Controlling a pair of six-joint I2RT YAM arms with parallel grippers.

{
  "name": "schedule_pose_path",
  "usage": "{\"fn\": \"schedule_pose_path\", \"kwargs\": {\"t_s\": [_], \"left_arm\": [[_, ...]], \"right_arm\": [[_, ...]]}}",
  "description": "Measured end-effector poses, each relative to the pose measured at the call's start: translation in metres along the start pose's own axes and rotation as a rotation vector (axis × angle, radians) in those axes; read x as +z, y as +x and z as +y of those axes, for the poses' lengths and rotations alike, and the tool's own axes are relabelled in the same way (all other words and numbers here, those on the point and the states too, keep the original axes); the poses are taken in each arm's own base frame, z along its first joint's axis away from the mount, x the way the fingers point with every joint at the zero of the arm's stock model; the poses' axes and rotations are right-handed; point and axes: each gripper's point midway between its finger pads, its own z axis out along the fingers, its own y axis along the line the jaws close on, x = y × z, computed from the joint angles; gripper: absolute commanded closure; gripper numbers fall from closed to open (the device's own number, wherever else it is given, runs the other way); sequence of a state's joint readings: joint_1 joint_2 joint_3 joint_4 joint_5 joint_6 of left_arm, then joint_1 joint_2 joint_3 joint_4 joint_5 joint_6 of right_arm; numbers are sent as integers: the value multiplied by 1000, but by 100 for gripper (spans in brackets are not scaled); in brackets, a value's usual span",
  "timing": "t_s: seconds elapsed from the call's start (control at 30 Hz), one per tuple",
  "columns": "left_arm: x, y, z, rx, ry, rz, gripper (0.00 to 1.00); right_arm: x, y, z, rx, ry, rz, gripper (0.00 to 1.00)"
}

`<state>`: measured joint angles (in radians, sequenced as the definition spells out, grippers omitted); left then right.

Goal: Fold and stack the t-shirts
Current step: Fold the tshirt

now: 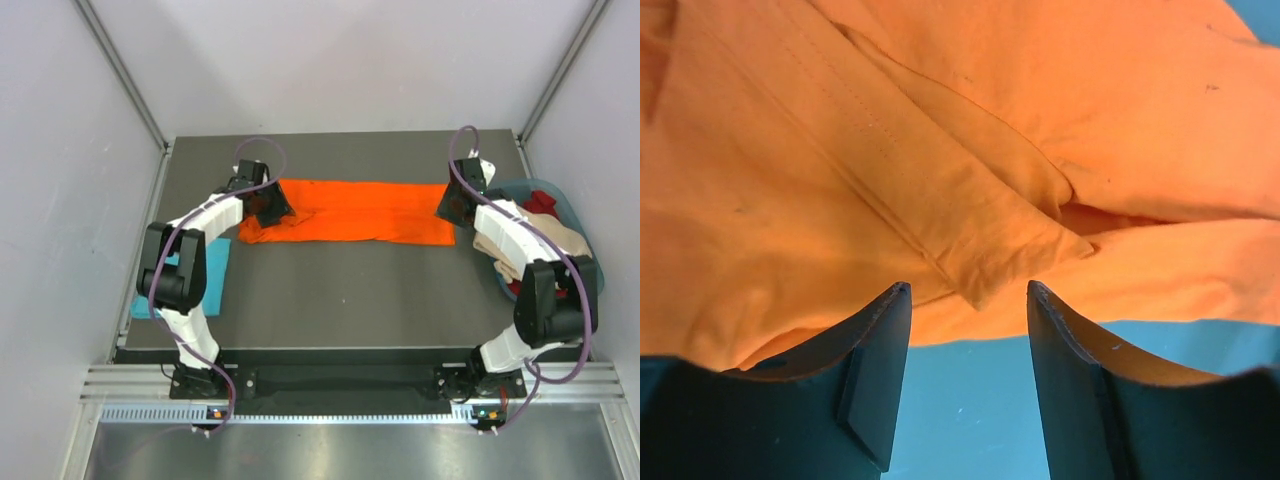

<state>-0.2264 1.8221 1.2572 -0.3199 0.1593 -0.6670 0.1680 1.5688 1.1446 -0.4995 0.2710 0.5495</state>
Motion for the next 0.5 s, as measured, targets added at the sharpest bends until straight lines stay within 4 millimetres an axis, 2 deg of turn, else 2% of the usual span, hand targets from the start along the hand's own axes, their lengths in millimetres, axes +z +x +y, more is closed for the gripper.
{"fn": "schedule_pose_path", "kwargs": {"t_s": [0.17,0.3,0.5], "left_arm": [[17,7,4,-35,-23,11,45],[21,7,7,-56,-47,-2,45],[27,8,0,-77,-44,-21,50]], "right_arm": [[-20,-2,6,-8,-74,-16,61],[-29,-5,11,-11,-118,-21,60],[-38,-8,15,-11,-150,-32,60]]}}
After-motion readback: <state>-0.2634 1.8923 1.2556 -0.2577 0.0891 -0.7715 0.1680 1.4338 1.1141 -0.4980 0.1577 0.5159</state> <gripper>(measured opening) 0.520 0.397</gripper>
